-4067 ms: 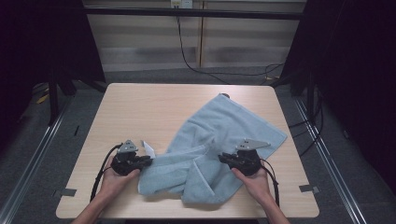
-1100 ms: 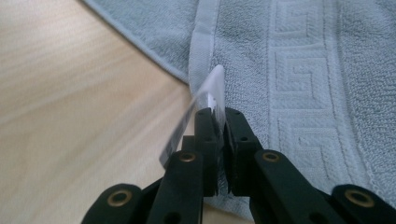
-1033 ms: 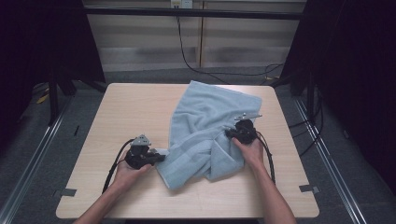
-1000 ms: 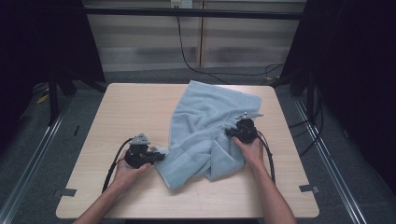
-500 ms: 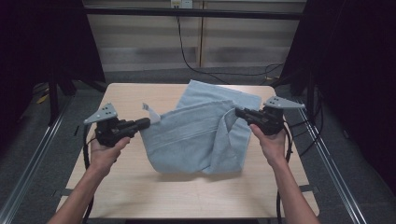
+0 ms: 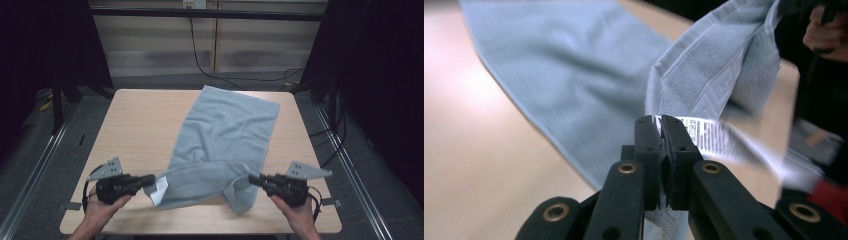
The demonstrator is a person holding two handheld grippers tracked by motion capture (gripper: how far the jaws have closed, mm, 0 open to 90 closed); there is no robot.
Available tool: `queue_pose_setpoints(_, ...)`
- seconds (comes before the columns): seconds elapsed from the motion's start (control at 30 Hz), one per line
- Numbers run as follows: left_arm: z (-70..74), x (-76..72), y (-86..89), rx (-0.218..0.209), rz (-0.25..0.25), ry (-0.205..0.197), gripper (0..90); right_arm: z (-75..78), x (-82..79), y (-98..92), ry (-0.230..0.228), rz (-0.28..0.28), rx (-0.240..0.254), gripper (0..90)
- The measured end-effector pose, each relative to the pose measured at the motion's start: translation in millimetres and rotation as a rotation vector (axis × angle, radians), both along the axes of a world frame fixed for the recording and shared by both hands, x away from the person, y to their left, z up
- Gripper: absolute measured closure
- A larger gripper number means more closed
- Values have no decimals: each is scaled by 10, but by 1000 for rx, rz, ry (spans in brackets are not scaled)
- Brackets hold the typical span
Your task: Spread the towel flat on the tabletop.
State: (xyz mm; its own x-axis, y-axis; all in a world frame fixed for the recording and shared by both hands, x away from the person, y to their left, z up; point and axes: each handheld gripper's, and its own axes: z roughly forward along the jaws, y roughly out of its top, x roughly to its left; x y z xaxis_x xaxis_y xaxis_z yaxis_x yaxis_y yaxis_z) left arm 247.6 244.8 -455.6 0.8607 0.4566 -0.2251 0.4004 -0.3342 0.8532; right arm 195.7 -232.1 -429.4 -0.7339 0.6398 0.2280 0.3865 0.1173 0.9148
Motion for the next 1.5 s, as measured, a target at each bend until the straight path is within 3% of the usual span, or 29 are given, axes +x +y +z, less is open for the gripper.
queue_pose_setpoints(0.1, -121, -114, 43, 2, -22, 41, 860, -129, -158, 9, 47, 21, -1, 824)
queue_pose_setpoints(0.13, -188, -216, 81, 7, -49, 75, 857, -234, -297, 48, 88, 50, -39, 817)
queue_pose_setpoints(0.27, -208, -349, 138, 26, -85, 81, 774, -378, -512, 75, 137, 93, -55, 756)
queue_pose_setpoints(0.3, -188, -354, 182, 5, -95, 78, 770, -411, -597, 49, 156, 95, -69, 669)
queue_pose_setpoints(0.33, -188, -354, 182, 5, -95, 78, 761, -411, -597, 49, 156, 95, -69, 669)
queue_pose_setpoints(0.37, -150, -274, 207, -14, -56, 65, 737, -377, -618, -20, 148, 69, -44, 615)
queue_pose_setpoints(0.4, -150, -274, 207, -14, -56, 65, 725, -349, -606, -59, 141, 54, -29, 588)
queue_pose_setpoints(0.47, -126, -25, 131, -30, -28, 62, 714, -298, -555, -125, 137, 35, -1, 576)
queue_pose_setpoints(0.53, -158, 180, 22, -9, -12, 74, 702, -259, -476, -154, 127, 24, -10, 569)
queue_pose_setpoints(0.6, -205, 357, -116, 35, 7, 83, 702, -239, -373, -179, 122, 12, 30, 589)
queue_pose_setpoints(0.63, -230, 431, -200, 53, -12, 95, 705, -231, -313, -177, 126, 14, 30, 585)
queue_pose_setpoints(0.67, -230, 431, -200, 53, -12, 95, 701, -231, -313, -177, 126, 14, 30, 585)
queue_pose_setpoints(0.7, -285, 530, -374, 105, -29, 92, 699, -209, -225, -161, 109, 10, 35, 581)
queue_pose_setpoints(0.73, -285, 530, -374, 105, -29, 92, 699, -209, -225, -161, 109, 10, 35, 581)
queue_pose_setpoints(0.77, -359, 593, -514, 109, -49, 117, 701, -208, -140, -112, 112, 10, 6, 587)
queue_pose_setpoints(0.83, -392, 600, -570, 128, -50, 113, 715, -237, -89, -83, 131, 9, -24, 589)
queue_pose_setpoints(0.87, -445, 577, -646, 162, -75, 115, 715, -357, 22, -40, 167, -2, -81, 580)
queue_pose_setpoints(0.9, -469, 552, -669, 182, -77, 110, 714, -425, 74, -21, 177, -11, -126, 569)
queue_pose_setpoints(0.93, -469, 552, -669, 182, -77, 110, 714, -425, 74, -21, 177, -11, -126, 569)
queue_pose_setpoints(1.0, -497, 526, -662, 179, -70, 96, 718, -538, 169, 12, 201, -30, -187, 537)
queue_pose_setpoints(1.03, -501, 528, -642, 180, -69, 92, 737, -601, 225, 56, 199, -48, -256, 503)
queue_pose_setpoints(1.1, -505, 516, -624, 181, -63, 80, 755, -662, 259, 95, 202, -50, -320, 502)
queue_pose_setpoints(1.13, -505, 516, -624, 181, -63, 80, 756, -696, 263, 118, 196, -47, -356, 529)
queue_pose_setpoints(1.17, -501, 507, -610, 183, -59, 80, 756, -696, 263, 118, 196, -47, -356, 529)
queue_pose_setpoints(1.2, -493, 482, -562, 200, -56, 68, 758, -713, 218, 168, 153, -54, -436, 616)
queue_pose_setpoints(1.27, -493, 466, -534, 201, -47, 63, 759, -698, 205, 165, 148, -69, -450, 799)
queue_pose_setpoints(1.33, -494, 446, -474, 198, -38, 66, 759, -697, 216, 140, 144, -77, -456, 833)
queue_pose_setpoints(1.37, -492, 438, -449, 202, -32, 64, 759, -694, 248, 58, 154, -117, -446, 851)
queue_pose_setpoints(1.5, -478, 373, -376, 217, -23, 59, 756, -646, 291, -151, 169, -171, -392, 856)
